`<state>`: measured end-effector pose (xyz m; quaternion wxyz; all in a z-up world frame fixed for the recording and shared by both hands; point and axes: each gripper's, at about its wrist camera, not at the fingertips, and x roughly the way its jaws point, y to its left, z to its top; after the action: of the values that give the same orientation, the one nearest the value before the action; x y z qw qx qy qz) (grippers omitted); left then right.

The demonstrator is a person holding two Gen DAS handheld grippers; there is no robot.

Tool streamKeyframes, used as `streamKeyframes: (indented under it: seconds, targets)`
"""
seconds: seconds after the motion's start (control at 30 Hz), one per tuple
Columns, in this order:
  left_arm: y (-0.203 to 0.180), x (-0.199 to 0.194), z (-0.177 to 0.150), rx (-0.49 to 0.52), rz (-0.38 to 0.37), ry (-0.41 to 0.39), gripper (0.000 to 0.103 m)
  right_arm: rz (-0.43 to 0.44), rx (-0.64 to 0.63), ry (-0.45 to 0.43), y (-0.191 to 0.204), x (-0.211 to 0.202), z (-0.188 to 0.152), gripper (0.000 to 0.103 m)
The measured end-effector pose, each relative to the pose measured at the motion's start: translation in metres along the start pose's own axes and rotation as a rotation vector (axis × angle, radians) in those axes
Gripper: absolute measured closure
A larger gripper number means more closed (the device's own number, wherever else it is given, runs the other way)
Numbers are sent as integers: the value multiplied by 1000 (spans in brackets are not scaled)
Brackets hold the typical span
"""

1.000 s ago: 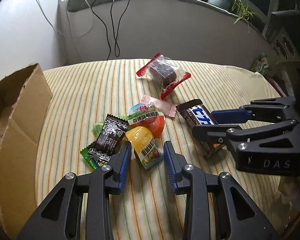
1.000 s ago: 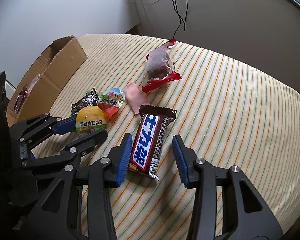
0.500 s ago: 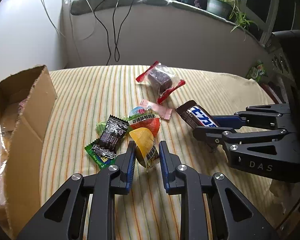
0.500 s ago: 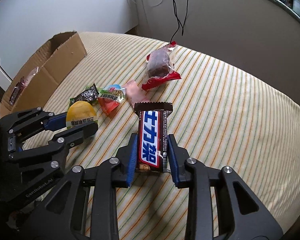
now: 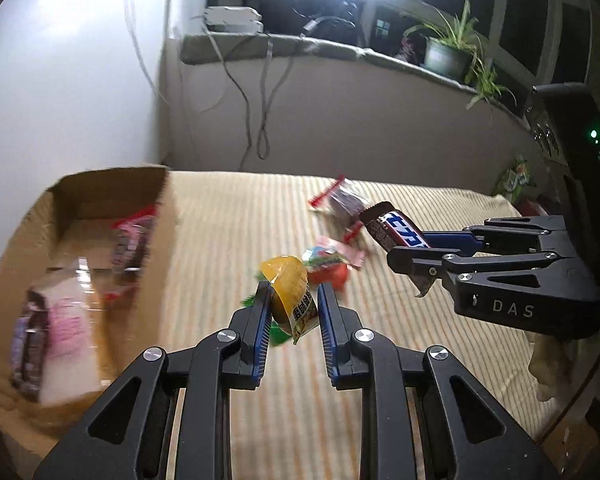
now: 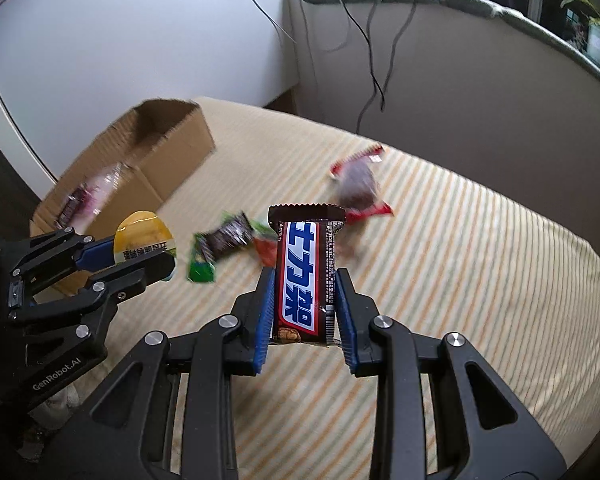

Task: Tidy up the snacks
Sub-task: 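Carry both snacks over the box and open both grippers to drop them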

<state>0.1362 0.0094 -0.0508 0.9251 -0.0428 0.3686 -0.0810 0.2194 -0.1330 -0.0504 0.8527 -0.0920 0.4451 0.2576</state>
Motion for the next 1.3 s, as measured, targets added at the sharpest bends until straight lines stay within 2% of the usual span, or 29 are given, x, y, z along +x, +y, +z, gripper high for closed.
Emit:
streamKeyframes:
  seconds: [0.4,0.73,1.3]
  targets:
    - [65,-37,11,-61,118,-61,82,57,-62,-47,58,5,37,73]
    - [111,-45,20,-112,175,-73,82,108,-129,-55,112,24,63,73]
    - [152,-39,19,-166,202,-55,82,160,-177,-11,152,62,84,73]
